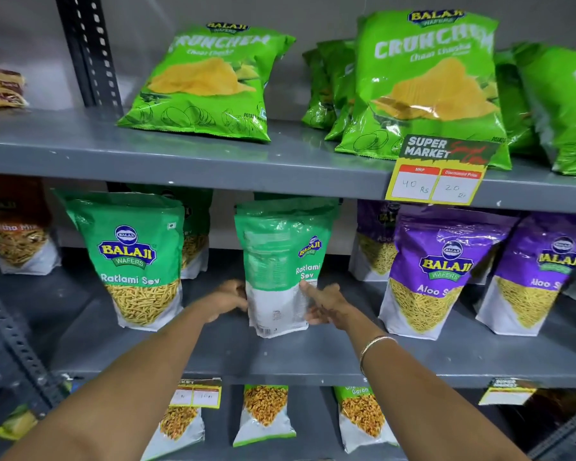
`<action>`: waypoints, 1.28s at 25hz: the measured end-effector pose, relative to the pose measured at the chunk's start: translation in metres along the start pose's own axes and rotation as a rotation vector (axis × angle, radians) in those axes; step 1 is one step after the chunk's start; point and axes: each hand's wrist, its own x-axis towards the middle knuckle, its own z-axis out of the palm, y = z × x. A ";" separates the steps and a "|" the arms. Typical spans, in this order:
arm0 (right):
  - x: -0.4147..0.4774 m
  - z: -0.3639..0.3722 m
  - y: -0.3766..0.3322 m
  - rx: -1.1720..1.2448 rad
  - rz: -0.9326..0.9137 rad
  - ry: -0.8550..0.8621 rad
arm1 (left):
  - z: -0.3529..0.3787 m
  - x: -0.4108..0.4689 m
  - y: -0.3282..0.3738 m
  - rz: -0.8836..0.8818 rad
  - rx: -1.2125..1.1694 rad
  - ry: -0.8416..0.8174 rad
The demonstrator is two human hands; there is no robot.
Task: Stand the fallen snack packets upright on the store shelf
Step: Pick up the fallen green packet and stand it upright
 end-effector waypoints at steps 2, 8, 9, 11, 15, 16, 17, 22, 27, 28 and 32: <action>0.004 0.000 0.005 -0.008 0.004 -0.036 | -0.005 -0.008 0.005 -0.046 0.016 -0.076; -0.007 -0.019 0.011 -0.214 -0.151 -0.398 | 0.001 0.001 0.016 0.033 0.051 -0.020; -0.007 -0.016 0.013 -0.235 -0.178 -0.462 | 0.005 0.005 0.017 0.056 0.038 -0.022; -0.006 -0.004 0.017 -0.210 -0.223 -0.481 | 0.014 0.010 0.019 0.080 0.002 -0.064; -0.001 0.000 0.022 -0.226 -0.244 -0.233 | 0.026 0.011 0.020 0.072 -0.074 -0.057; 0.003 -0.005 0.022 -0.237 -0.236 -0.217 | 0.027 0.010 0.019 0.074 -0.064 -0.047; 0.007 -0.009 0.022 -0.228 -0.241 -0.228 | 0.027 0.011 0.018 0.069 -0.051 -0.039; 0.015 -0.027 0.023 -0.146 -0.252 -0.169 | 0.025 0.011 0.015 0.042 -0.120 0.050; 0.025 -0.039 0.024 0.022 -0.279 -0.186 | 0.029 0.013 0.016 0.031 -0.130 0.135; 0.025 -0.039 0.020 0.038 -0.296 -0.243 | 0.031 0.015 0.015 0.019 -0.045 0.171; 0.023 -0.036 0.014 0.125 -0.371 -0.346 | 0.041 0.014 0.014 -0.027 0.038 0.331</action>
